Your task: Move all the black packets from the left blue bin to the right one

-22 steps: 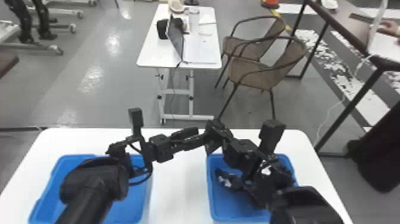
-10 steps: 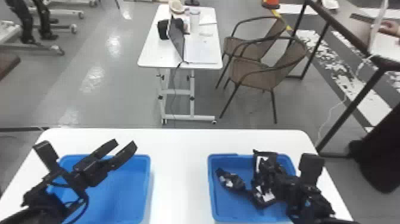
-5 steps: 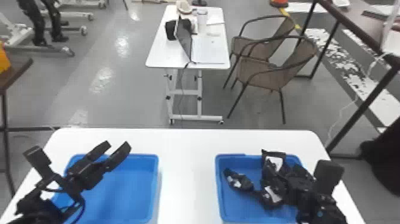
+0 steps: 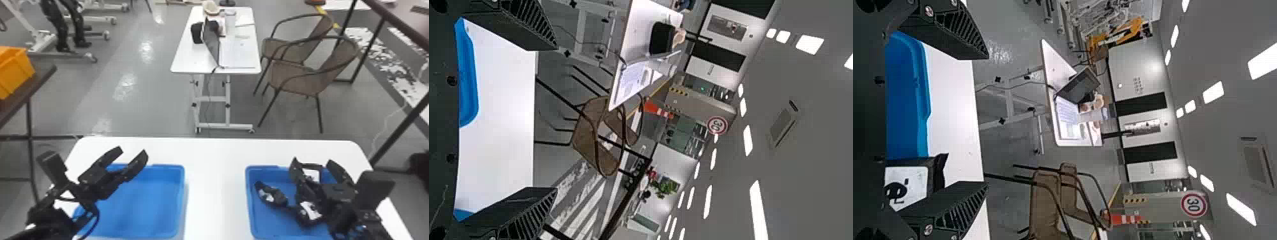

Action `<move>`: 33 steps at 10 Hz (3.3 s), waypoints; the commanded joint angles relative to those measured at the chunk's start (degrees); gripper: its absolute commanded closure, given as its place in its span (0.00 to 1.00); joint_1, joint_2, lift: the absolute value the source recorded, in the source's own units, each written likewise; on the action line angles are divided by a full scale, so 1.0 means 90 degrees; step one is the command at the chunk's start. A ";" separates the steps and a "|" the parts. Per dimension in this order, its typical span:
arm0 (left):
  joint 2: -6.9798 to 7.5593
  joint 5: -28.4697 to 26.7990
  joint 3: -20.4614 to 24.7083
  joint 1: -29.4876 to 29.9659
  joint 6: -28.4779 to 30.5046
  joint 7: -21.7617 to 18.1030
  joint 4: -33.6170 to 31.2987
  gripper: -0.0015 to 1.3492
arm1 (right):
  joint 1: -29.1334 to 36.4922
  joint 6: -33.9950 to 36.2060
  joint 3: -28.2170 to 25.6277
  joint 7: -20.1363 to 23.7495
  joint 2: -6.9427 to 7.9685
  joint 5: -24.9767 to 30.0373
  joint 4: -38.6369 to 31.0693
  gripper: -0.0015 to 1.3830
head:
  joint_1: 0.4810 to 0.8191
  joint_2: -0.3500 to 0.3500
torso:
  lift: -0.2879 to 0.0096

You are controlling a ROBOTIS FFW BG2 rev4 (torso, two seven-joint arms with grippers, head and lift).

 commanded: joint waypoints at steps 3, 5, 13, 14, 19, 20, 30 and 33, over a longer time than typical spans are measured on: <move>-0.0034 -0.0984 0.0157 0.0756 -0.0624 0.0265 -0.0825 0.00 | 0.0434 -0.0785 0.0053 0.0106 -0.0073 0.0273 -0.0146 0.09 | 0.63 0.61 | 0.97; -0.0034 -0.1092 -0.0380 0.1390 -0.1210 0.0929 -0.1050 0.03 | 0.0884 -0.0951 0.0053 0.0106 -0.0073 0.0439 -0.0400 0.09 | 0.63 0.63 | 0.97; -0.0034 -0.1316 -0.0761 0.2406 -0.3124 0.1378 -0.0659 0.09 | 0.2241 -0.1117 0.0082 0.0106 0.0064 0.0713 -0.1103 0.09 | 0.63 0.60 | 0.97; -0.0034 -0.1316 -0.0761 0.2406 -0.3095 0.1388 -0.0669 0.09 | 0.2241 -0.1117 0.0082 0.0106 0.0074 0.0713 -0.1103 0.09 | 0.63 0.60 | 0.97; -0.0034 -0.1443 -0.0751 0.2386 -0.2919 0.1388 -0.0737 0.09 | 0.2163 -0.1088 0.0072 0.0106 0.0025 0.0625 -0.1093 0.09 | 0.63 0.59 | 0.97; -0.0034 -0.1443 -0.0731 0.2386 -0.2909 0.1388 -0.0737 0.09 | 0.2182 -0.1058 0.0072 0.0106 0.0005 0.0615 -0.1122 0.09 | 0.63 0.59 | 0.97; -0.0034 -0.1512 -0.0761 0.2435 -0.2851 0.1388 -0.0806 0.09 | 0.2241 -0.0961 0.0072 0.0125 -0.0024 0.0488 -0.1113 0.09 | 0.63 0.59 | 0.97; -0.0034 -0.1531 -0.0731 0.2455 -0.2851 0.1388 -0.0806 0.09 | 0.2241 -0.0902 0.0062 0.0125 -0.0034 0.0390 -0.1083 0.09 | 0.63 0.59 | 0.97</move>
